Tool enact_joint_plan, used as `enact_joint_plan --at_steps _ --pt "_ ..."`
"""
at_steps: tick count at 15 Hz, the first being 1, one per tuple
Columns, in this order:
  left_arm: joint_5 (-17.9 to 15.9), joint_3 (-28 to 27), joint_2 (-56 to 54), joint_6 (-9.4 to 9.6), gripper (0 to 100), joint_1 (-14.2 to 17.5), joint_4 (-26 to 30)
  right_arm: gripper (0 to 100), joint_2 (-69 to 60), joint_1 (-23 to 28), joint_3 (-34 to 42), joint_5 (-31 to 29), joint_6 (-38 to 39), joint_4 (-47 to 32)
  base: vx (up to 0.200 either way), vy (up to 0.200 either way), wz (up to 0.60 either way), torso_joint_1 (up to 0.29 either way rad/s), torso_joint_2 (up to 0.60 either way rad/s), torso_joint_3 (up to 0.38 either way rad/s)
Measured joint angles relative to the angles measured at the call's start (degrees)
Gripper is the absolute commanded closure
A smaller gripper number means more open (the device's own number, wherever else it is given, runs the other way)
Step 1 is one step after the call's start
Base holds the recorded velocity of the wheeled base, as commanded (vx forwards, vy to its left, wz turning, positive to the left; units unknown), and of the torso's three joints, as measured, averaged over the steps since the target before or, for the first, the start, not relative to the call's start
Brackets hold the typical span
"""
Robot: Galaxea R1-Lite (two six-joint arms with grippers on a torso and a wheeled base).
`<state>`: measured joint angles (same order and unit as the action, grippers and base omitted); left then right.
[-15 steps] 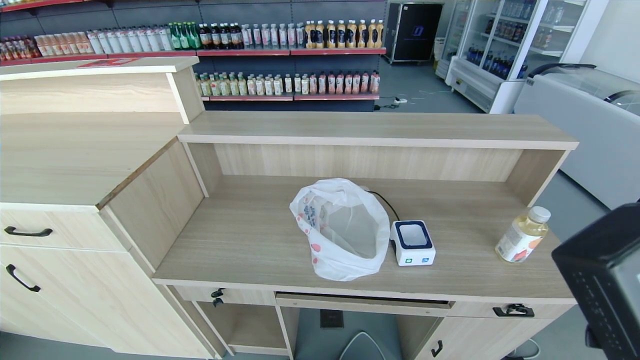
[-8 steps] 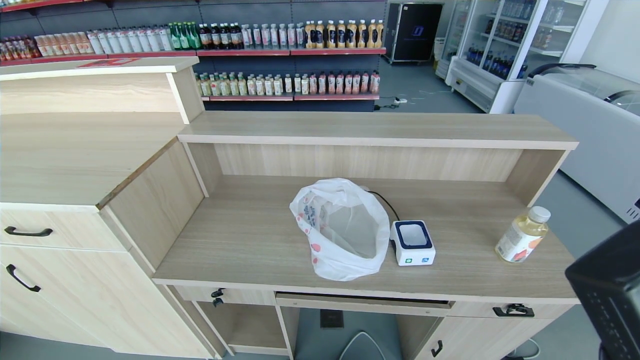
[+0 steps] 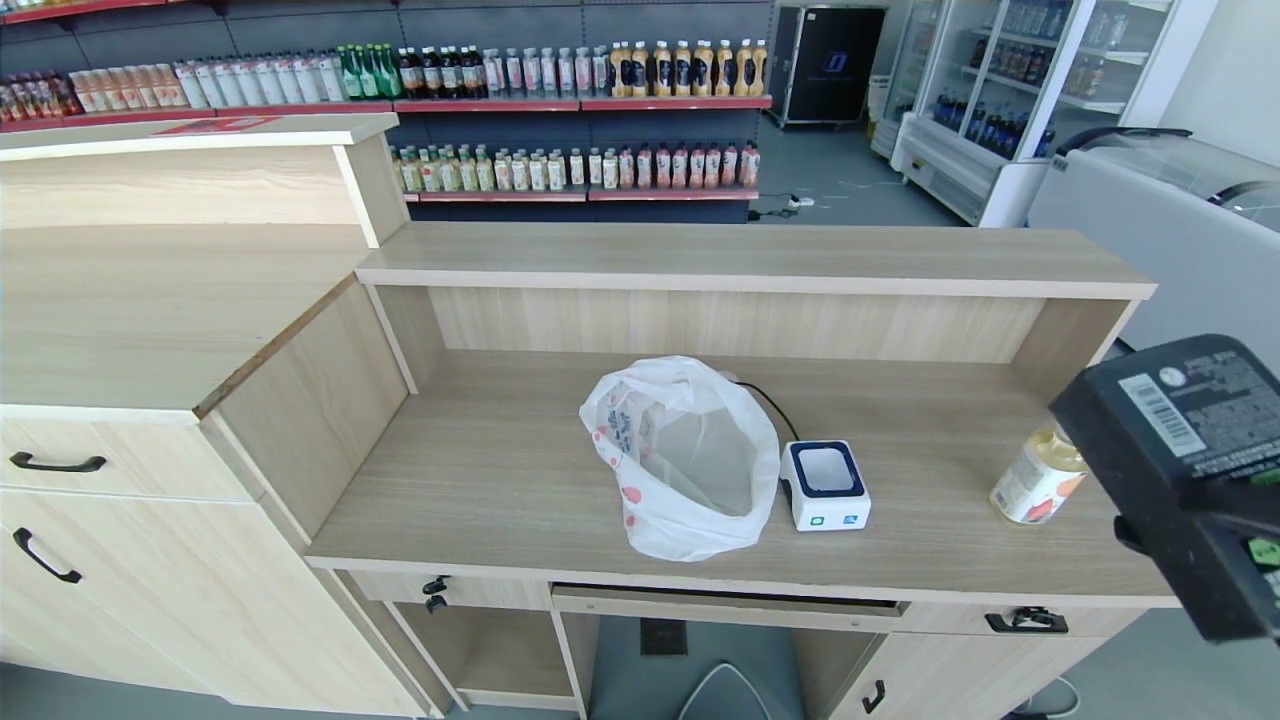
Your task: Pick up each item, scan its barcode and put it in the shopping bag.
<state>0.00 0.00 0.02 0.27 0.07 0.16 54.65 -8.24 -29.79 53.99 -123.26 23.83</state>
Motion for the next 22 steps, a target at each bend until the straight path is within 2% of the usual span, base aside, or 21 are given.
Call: enact_joint_plan --at_steps 2,4,6,7,9,12,14,16,19,20,22 --pt "0.0 0.0 0.0 0.00 0 0.0 0.0 100 1.5 12.9 -0.1 -5.2 20.0 -0.1 0.000 0.000 0.00 0.000 0.00 0.000" --pt "0.0 0.0 0.0 0.00 0 0.0 0.0 100 2.6 23.2 0.3 -8.7 40.8 -0.8 0.000 0.000 0.00 0.000 0.00 0.000" --pt "0.0 0.0 0.0 0.00 0 0.0 0.0 100 3.4 27.9 0.8 -10.6 55.2 -1.3 0.000 0.000 0.00 0.000 0.00 0.000" --pt "0.0 0.0 0.0 -0.02 0 0.0 0.0 100 3.7 28.9 1.1 -13.2 60.1 -2.4 0.000 0.000 0.60 0.002 0.00 0.002" --pt "0.0 0.0 0.0 0.00 0 0.0 0.0 100 3.8 27.6 1.5 -18.7 67.3 -4.9 0.000 0.000 0.60 0.000 0.00 0.000" --pt "0.0 0.0 0.0 0.00 0 0.0 0.0 100 4.1 23.3 0.0 -38.6 87.8 -5.2 0.000 0.000 0.20 0.001 0.00 0.001" --pt "0.0 0.0 0.0 -0.02 0 0.0 0.0 100 7.2 21.2 -1.9 -41.7 100.6 -5.3 0.000 0.000 0.00 0.000 0.00 0.000" --pt "0.0 0.0 0.0 0.00 0 0.0 0.0 100 14.4 21.2 -4.9 -41.9 113.7 -4.5 0.000 0.000 0.00 0.000 0.00 0.000" --pt "0.0 0.0 0.0 0.00 0 0.0 0.0 100 27.5 23.3 -9.9 -39.8 125.6 -2.7 0.000 0.000 0.00 0.000 0.00 0.000" --pt "0.0 0.0 0.0 0.00 0 0.0 0.0 100 31.7 24.6 -11.7 -36.6 127.6 -2.2 0.000 0.000 0.00 0.000 0.00 0.000" --pt "0.0 0.0 0.0 0.00 0 0.0 0.0 100 39.0 28.1 -15.8 -23.5 129.1 -0.9 0.000 0.000 0.00 0.000 0.00 0.000"
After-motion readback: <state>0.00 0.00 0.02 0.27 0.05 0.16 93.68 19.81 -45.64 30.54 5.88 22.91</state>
